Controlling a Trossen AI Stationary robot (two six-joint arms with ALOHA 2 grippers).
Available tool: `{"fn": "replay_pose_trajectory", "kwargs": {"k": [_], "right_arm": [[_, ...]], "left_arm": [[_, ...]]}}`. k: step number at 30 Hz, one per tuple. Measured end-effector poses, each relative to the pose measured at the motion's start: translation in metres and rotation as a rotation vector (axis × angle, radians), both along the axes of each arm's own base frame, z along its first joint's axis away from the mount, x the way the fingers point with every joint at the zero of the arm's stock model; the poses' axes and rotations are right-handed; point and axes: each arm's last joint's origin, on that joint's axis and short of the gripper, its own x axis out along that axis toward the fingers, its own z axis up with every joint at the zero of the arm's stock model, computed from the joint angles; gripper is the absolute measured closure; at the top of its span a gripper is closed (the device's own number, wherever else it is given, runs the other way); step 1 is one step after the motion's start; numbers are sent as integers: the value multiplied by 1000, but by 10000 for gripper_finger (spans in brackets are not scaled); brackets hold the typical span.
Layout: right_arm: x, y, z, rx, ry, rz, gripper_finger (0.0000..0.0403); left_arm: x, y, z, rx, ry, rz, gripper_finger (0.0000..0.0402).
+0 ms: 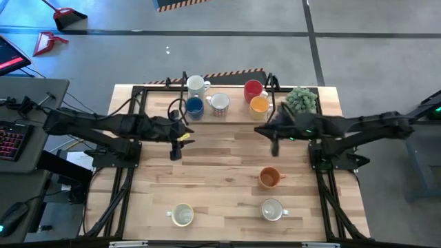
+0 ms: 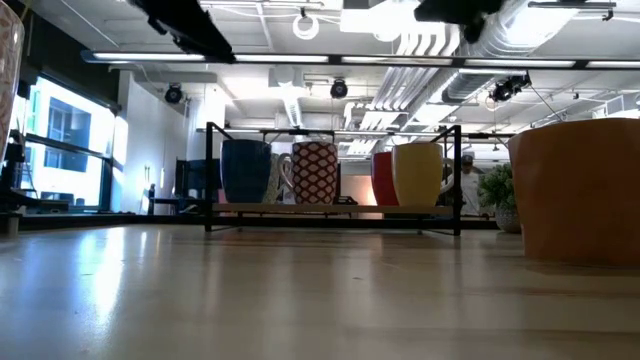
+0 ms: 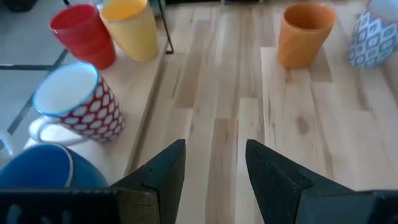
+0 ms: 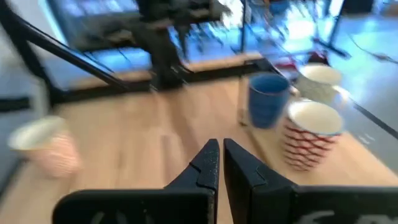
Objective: Place coffee mugs
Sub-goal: Put the white red mug on the shelf
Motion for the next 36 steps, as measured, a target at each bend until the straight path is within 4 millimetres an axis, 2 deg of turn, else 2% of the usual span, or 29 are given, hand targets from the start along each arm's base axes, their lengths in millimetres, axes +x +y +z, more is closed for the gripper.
{"fn": "replay_pose_trajectory", "kwargs": {"k": [3, 7, 10, 12, 17, 22, 29, 36], "right_arm": [[28, -12, 22, -25, 113, -55, 398], [63, -38, 53, -57, 277, -107, 398], [90, -60, 68, -72, 366, -88, 398], [107, -72, 72, -58, 419, -73, 398], [148, -99, 62, 2, 521, -2, 391], [176, -120, 46, 64, 587, 35, 355], [192, -140, 13, 86, 697, 24, 301], [203, -140, -5, 63, 728, 67, 297]], "left_arm": [[-1, 0, -12, -4, 6, -1, 243], [-4, 0, -19, -13, 18, -1, 243], [-5, 0, -21, -12, 22, -4, 243], [-5, 0, -20, -7, 22, -9, 243], [-5, 0, -21, 6, 30, -22, 243], [-6, -1, -22, -9, 49, -45, 243], [-12, -5, -24, -12, 97, -65, 243], [-13, -6, -24, -1, 101, -70, 243]]}}
